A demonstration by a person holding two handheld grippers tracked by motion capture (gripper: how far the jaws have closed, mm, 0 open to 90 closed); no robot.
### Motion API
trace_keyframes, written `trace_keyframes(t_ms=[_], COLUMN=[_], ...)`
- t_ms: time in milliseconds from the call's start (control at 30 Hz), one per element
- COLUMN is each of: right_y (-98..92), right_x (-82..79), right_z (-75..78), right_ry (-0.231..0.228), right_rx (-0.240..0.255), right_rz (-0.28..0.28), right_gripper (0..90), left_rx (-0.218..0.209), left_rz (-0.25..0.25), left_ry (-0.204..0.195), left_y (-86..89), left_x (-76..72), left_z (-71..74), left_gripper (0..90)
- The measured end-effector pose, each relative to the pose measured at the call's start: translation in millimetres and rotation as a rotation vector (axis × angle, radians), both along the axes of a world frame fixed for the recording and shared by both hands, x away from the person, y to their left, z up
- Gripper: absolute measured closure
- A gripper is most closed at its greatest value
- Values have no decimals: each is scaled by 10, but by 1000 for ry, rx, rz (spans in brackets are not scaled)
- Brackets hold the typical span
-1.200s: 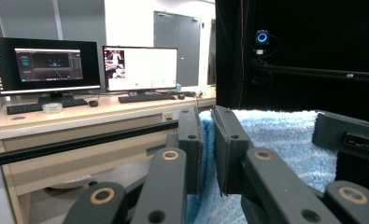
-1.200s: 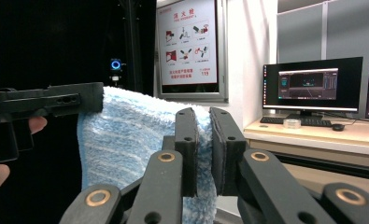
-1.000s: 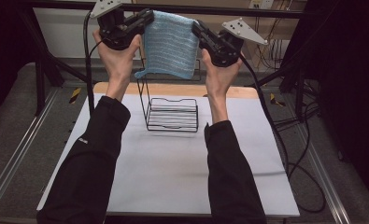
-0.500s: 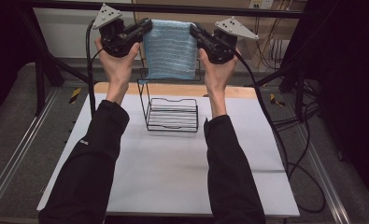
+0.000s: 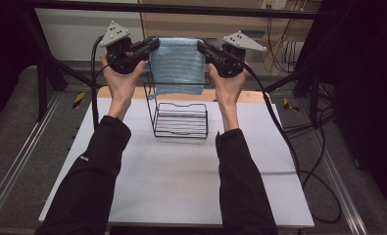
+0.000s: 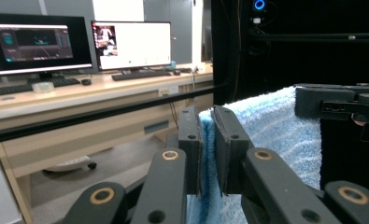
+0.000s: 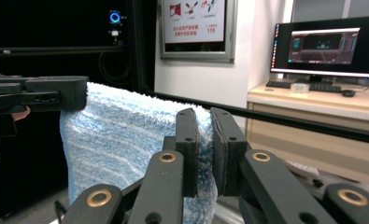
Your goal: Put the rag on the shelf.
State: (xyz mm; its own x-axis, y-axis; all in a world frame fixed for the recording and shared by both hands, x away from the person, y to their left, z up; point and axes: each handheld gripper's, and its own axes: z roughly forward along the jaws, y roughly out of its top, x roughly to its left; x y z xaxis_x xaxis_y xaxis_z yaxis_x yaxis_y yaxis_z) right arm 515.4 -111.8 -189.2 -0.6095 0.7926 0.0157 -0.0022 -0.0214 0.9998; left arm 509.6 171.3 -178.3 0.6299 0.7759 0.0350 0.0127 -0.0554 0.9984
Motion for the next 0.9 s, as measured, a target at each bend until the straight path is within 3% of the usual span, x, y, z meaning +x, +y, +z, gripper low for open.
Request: trace_keyframes(t_ms=[167, 333, 567, 900], right_y=[1, 8, -21, -60], right_x=[-44, -74, -165, -314], right_z=[-85, -154, -190, -222], right_ry=[20, 38, 38, 68], right_rx=[-21, -30, -41, -68], right_rz=[11, 15, 43, 84], right_gripper=[824, 824, 823, 822], left_rx=[13, 30, 26, 73], left_rz=[-28, -20, -55, -88], left_ry=[21, 45, 68, 97], left_y=[31, 49, 73, 89], left_x=[-48, -68, -143, -286], left_z=[-109, -184, -211, -224], left_gripper=[822, 822, 821, 818])
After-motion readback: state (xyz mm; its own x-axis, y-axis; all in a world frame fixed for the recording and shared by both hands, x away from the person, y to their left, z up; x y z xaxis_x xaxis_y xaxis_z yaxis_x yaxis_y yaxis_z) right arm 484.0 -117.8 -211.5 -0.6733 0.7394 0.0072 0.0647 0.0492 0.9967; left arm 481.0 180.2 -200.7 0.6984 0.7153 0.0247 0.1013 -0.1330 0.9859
